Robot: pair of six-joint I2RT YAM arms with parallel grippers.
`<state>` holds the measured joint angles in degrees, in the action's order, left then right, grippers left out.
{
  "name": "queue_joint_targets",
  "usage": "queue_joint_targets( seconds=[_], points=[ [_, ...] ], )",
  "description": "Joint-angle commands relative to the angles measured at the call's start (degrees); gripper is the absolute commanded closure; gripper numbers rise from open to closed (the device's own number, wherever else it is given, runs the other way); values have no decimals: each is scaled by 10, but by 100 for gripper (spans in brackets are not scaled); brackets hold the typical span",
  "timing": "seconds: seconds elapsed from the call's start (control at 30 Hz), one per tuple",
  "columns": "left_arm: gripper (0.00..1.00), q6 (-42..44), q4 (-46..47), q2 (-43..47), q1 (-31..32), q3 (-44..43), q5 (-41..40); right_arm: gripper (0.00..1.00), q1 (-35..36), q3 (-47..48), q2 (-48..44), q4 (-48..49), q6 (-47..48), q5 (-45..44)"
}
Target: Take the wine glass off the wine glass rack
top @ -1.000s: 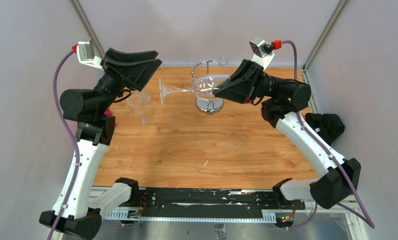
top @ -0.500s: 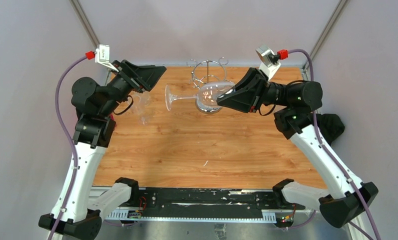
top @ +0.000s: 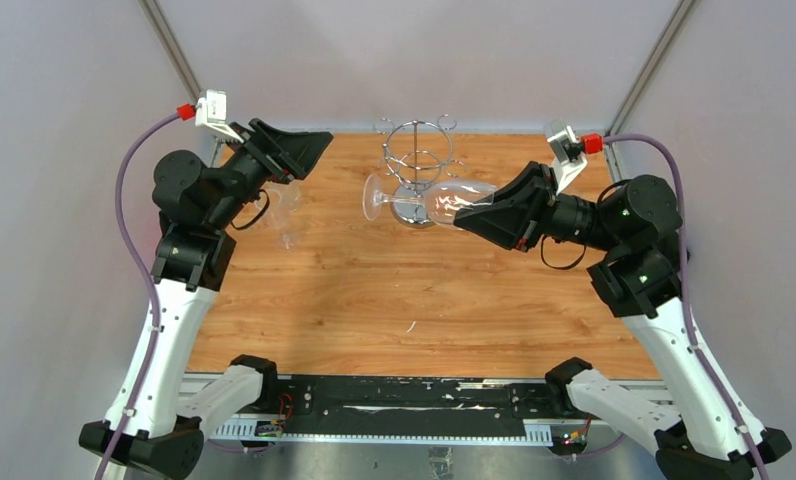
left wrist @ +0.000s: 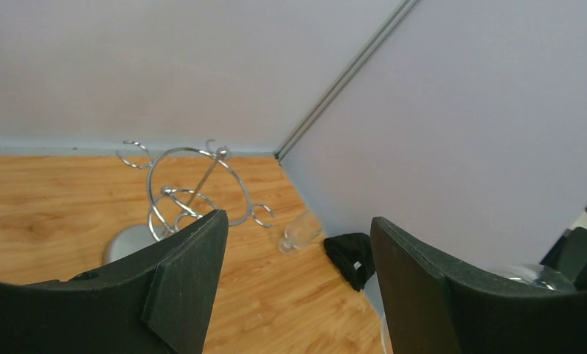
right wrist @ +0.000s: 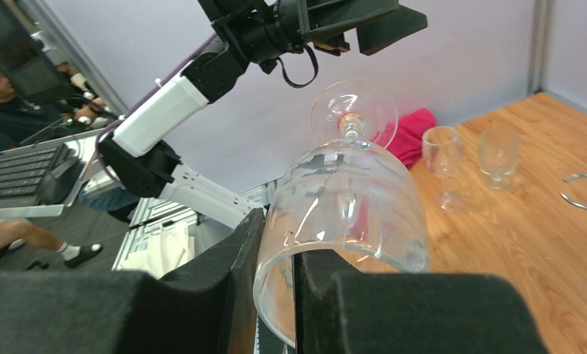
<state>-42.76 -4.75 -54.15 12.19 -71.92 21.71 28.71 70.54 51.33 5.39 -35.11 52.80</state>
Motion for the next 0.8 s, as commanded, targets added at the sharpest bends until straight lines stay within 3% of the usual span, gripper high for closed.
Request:
queue_joint_targets(
  seconds=[0.0,0.47,0.77],
  points=[
    [24,38,-26,-14,1,-10,-21,100,6,40,-25,-107,81,-75],
    [24,76,-85,-2,2,-23,-51,100,5,96,11,-209,152,-140],
    [23,120,-132,-44,2,-92,-83,100,5,179,65,-296,222,-249]
  ],
)
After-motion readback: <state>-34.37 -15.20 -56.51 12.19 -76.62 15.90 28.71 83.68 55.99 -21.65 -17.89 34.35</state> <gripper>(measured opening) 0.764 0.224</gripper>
